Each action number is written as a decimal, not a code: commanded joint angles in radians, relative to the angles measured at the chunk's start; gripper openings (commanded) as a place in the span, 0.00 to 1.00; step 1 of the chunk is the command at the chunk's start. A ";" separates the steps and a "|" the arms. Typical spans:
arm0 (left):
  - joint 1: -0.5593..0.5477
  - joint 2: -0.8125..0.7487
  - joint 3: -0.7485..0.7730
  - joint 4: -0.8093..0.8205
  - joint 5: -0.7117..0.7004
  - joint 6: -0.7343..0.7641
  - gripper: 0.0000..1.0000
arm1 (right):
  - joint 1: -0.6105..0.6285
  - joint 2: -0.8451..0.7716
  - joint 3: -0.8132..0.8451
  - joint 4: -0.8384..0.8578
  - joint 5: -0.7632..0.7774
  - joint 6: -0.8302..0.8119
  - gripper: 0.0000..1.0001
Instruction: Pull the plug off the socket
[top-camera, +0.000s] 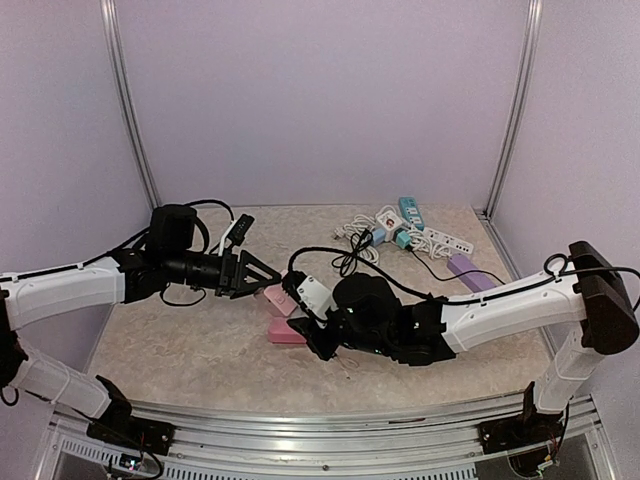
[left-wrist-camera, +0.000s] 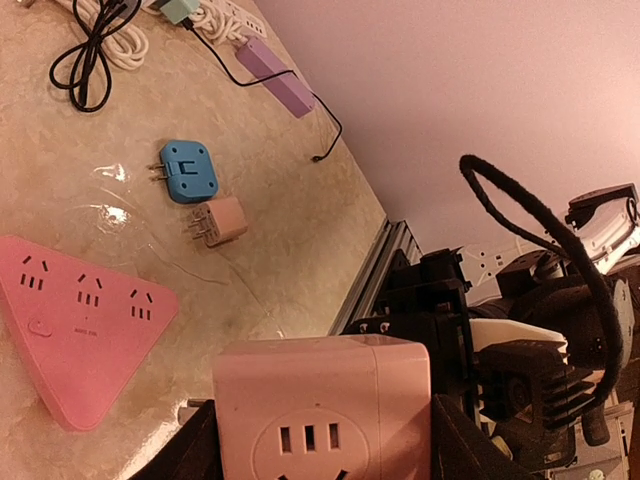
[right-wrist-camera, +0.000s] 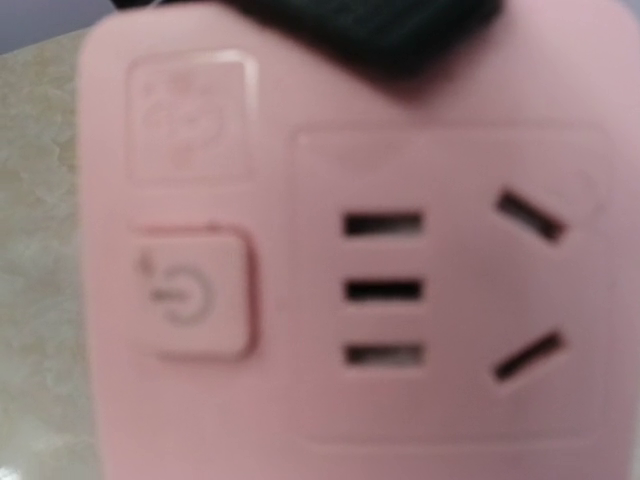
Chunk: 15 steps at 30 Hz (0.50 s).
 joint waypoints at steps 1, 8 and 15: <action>0.041 0.012 0.035 0.014 -0.053 0.048 0.42 | 0.039 -0.017 0.028 -0.004 -0.092 -0.038 0.00; 0.048 0.013 0.037 0.014 -0.050 0.050 0.42 | 0.049 -0.001 0.053 -0.030 -0.107 -0.053 0.00; 0.053 0.016 0.042 0.012 -0.048 0.055 0.42 | 0.054 0.009 0.071 -0.048 -0.126 -0.062 0.00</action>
